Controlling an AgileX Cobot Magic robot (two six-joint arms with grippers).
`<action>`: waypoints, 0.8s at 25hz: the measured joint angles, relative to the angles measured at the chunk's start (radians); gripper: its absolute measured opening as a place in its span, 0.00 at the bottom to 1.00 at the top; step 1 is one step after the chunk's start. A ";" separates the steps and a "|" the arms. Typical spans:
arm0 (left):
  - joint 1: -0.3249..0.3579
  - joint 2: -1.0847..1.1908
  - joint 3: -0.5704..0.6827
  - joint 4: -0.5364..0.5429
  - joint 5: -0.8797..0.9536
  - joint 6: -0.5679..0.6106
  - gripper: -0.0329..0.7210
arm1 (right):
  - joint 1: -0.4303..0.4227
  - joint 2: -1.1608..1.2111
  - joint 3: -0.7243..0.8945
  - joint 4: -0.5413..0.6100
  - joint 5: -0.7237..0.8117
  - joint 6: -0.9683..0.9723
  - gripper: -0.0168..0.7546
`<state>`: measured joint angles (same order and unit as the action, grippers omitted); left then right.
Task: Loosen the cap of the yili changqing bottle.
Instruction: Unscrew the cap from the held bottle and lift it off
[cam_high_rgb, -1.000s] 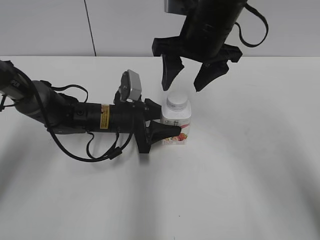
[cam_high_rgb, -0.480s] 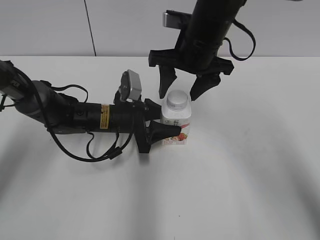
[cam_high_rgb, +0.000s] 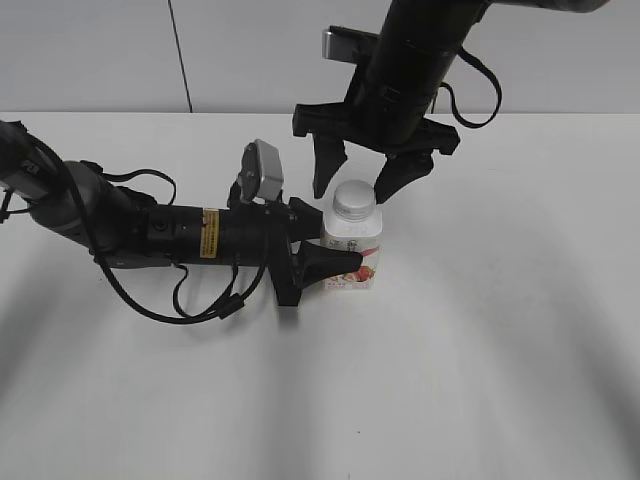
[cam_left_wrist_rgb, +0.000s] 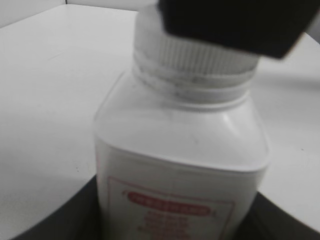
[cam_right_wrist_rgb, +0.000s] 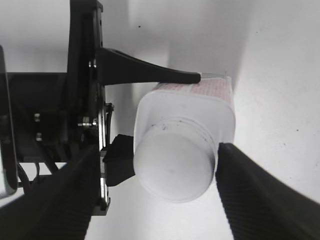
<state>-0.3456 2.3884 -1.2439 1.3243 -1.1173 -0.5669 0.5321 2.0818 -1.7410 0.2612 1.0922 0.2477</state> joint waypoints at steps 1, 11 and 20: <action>0.000 0.000 0.000 0.000 0.000 0.000 0.55 | 0.000 0.000 0.000 0.000 0.000 0.000 0.76; 0.000 0.000 0.000 0.000 0.000 0.000 0.55 | 0.000 0.000 0.000 -0.011 0.000 0.000 0.76; 0.000 0.000 0.000 0.000 0.001 0.000 0.55 | 0.000 0.007 0.000 -0.028 0.000 0.001 0.76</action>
<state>-0.3456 2.3884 -1.2439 1.3243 -1.1160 -0.5669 0.5321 2.0884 -1.7410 0.2331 1.0922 0.2488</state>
